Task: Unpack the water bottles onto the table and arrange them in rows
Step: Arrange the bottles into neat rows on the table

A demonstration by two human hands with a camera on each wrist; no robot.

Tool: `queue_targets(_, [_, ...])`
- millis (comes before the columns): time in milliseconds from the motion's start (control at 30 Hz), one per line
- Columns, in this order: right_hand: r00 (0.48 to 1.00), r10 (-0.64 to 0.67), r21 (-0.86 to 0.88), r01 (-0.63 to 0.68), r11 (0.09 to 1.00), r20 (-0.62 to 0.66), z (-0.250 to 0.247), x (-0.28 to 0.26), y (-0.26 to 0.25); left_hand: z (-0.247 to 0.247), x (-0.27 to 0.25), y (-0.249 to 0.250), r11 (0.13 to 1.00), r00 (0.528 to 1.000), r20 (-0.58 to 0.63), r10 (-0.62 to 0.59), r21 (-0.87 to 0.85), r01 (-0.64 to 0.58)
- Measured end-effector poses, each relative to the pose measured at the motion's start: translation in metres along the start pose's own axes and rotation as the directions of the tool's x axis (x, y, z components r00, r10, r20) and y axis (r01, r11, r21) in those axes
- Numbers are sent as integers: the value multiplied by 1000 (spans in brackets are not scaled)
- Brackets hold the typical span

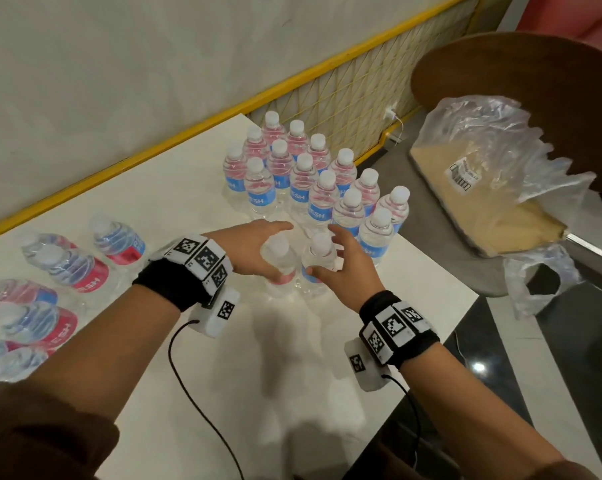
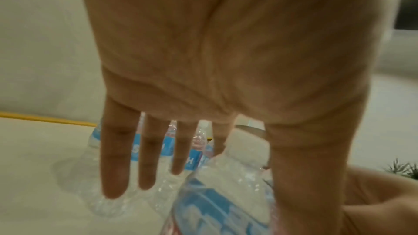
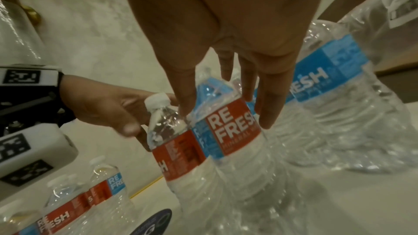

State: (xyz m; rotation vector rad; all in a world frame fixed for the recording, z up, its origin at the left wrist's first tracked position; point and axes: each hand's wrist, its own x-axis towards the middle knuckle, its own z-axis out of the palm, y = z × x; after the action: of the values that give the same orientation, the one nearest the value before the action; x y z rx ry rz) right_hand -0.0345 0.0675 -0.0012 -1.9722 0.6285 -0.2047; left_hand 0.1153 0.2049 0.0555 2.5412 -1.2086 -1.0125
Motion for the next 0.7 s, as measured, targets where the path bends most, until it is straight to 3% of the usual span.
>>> queue_targets(100, [999,-38,-34,37,999,-8,0,3,-3,0,-1,9,965,978,-163,-130,206,163])
queue_targets(167, [999,-39,-41,39,998,-5,1,3,-3,-2,-2,13,957,971,-207,-118,238,167])
queue_targets(333, [999,-46,-79,46,996,0,2,2,2,-13,-10,7,982,999,-41,-21,189,29])
queue_targets(433, [999,-42,-99,44,994,25,-1,4,0,-16,-15,2,984,997,-76,-29,171,42])
queue_targets(567, [999,-40,-96,44,994,36,-1,5,0,-7,-13,-1,975,969,-200,-147,136,176])
queue_targets(700, [999,-12,-82,16,997,53,-3,5,-2,-9,-13,-1,991,987,-147,-62,107,78])
